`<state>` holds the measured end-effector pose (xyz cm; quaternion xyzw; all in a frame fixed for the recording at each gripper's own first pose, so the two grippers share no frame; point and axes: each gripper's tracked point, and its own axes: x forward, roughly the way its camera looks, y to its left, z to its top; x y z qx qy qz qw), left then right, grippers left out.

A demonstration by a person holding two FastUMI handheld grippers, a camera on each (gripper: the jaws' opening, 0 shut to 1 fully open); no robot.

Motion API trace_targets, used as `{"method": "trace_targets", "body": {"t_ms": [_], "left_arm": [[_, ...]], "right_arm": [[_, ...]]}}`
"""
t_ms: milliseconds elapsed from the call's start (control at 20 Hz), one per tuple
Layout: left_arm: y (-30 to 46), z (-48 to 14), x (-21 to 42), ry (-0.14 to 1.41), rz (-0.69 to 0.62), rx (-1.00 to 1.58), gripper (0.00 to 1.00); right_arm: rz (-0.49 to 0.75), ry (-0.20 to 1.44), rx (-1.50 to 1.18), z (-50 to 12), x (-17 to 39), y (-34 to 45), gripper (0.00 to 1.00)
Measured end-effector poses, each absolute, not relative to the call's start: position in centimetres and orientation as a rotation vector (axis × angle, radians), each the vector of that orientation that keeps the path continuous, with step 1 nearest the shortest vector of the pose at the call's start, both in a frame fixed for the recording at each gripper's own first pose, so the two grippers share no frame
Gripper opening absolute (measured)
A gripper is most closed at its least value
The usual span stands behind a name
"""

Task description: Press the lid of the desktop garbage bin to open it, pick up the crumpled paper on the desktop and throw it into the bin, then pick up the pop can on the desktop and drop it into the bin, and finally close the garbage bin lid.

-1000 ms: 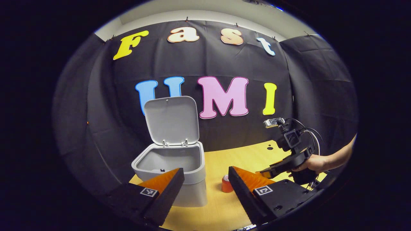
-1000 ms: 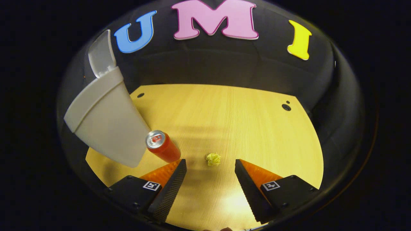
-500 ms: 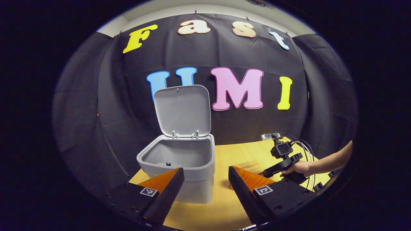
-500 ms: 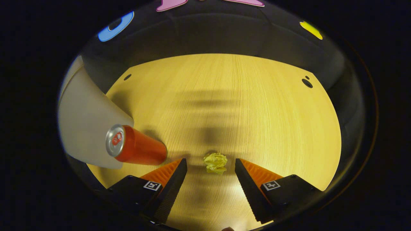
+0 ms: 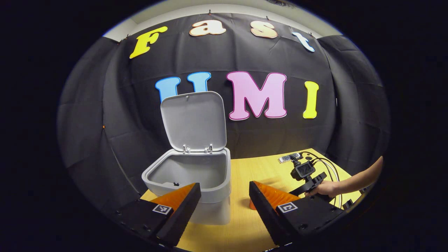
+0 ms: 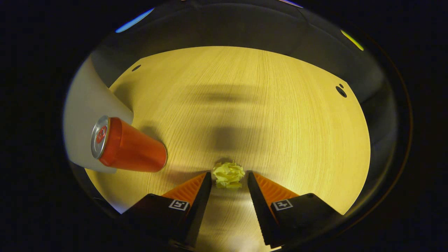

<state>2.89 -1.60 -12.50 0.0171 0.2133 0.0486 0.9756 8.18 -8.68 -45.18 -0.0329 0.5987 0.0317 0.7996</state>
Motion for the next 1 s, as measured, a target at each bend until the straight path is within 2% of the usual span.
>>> {"method": "trace_targets", "body": {"t_ms": [150,200,250,350,400,500,700,1000], "left_arm": [[-1.7,-13.1,2.5,0.442,0.085,0.038,0.94],[-1.7,-13.2,2.2,0.447,0.084,0.039,0.94],[-1.6,-13.2,2.0,0.452,0.083,0.036,0.93],[-1.6,-13.2,1.4,0.449,0.08,0.028,0.94],[-1.6,-13.2,1.1,0.449,0.078,0.027,0.94],[-1.6,-13.1,0.7,0.444,0.072,0.024,0.94],[-1.5,-13.5,-0.3,0.441,0.048,0.013,0.94],[-0.9,-13.4,-1.9,0.419,0.031,-0.003,0.94]], "right_arm": [[0.062,1.27,-0.064,-45.3,8.5,-8.6,0.71],[0.057,1.267,-0.064,-45.2,8.5,-8.6,0.5],[0.055,1.278,-0.059,-45.2,8.3,-8.5,0.39],[0.049,1.283,-0.071,-44.8,8.0,-8.6,0.62],[0.052,1.276,-0.082,-44.6,8.1,-9.0,0.46],[0.054,1.234,-0.095,-43.0,8.3,-9.3,0.39],[0.057,1.146,-0.058,-37.0,8.6,-8.6,0.4],[0.15,0.887,-0.014,-21.8,13.2,-4.1,0.39]]}}
